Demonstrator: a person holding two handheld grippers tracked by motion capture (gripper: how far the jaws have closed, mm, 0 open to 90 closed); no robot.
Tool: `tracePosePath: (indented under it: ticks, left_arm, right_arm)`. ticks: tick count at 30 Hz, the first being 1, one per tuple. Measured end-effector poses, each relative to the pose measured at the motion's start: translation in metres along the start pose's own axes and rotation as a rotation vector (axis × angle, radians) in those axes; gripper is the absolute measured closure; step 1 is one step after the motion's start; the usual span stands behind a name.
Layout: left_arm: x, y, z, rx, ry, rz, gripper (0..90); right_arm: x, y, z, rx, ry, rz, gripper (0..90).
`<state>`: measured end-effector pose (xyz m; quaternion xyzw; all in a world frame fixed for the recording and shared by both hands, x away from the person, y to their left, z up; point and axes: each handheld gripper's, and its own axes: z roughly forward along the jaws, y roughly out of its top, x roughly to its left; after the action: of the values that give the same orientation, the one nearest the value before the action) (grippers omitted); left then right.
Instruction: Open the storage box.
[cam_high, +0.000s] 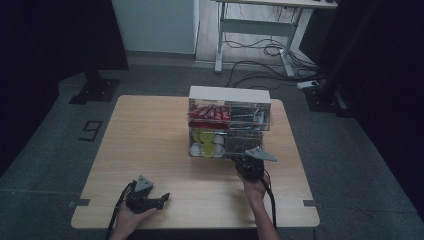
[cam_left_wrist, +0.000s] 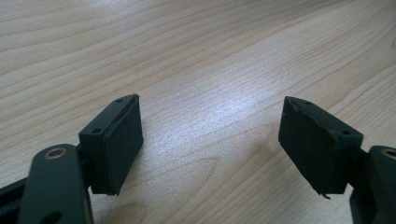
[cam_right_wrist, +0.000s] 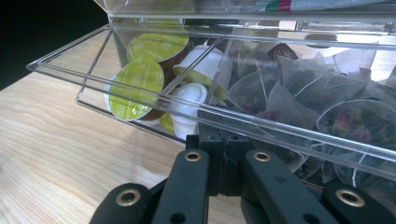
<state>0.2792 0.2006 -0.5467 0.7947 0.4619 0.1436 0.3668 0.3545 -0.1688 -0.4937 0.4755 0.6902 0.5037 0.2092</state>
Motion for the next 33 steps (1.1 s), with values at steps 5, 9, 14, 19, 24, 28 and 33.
tracePosePath:
  ticks: [5,9,14,19,24,28,33]
  left_arm:
    - [0.0,0.0,0.0,-0.001,0.001,-0.001,22.0]
    - [0.0,0.0,0.0,-0.001,0.001,0.0,22.0]
    - [0.0,0.0,0.0,0.0,0.0,0.0,22.0]
    - [0.0,0.0,0.0,-0.001,0.001,-0.001,22.0]
    - [0.0,0.0,0.0,-0.001,0.001,-0.001,22.0]
    - [0.0,0.0,0.0,-0.001,0.002,0.0,22.0]
    - [0.0,0.0,0.0,0.001,0.001,0.001,22.0]
  right_arm:
    - [-0.001,0.003,0.0,-0.004,-0.002,0.002,89.3]
    - [0.0,0.007,-0.001,-0.009,-0.004,-0.003,89.2]
    - [-0.002,0.009,0.0,-0.002,-0.018,-0.008,89.2]
    - [-0.004,0.011,0.0,-0.003,-0.023,-0.012,89.2]
    - [-0.003,0.014,-0.002,-0.007,-0.024,-0.016,89.2]
    - [-0.003,0.02,-0.003,-0.014,-0.029,-0.024,89.2]
    - [-0.004,0.026,-0.003,-0.015,-0.039,-0.029,89.2]
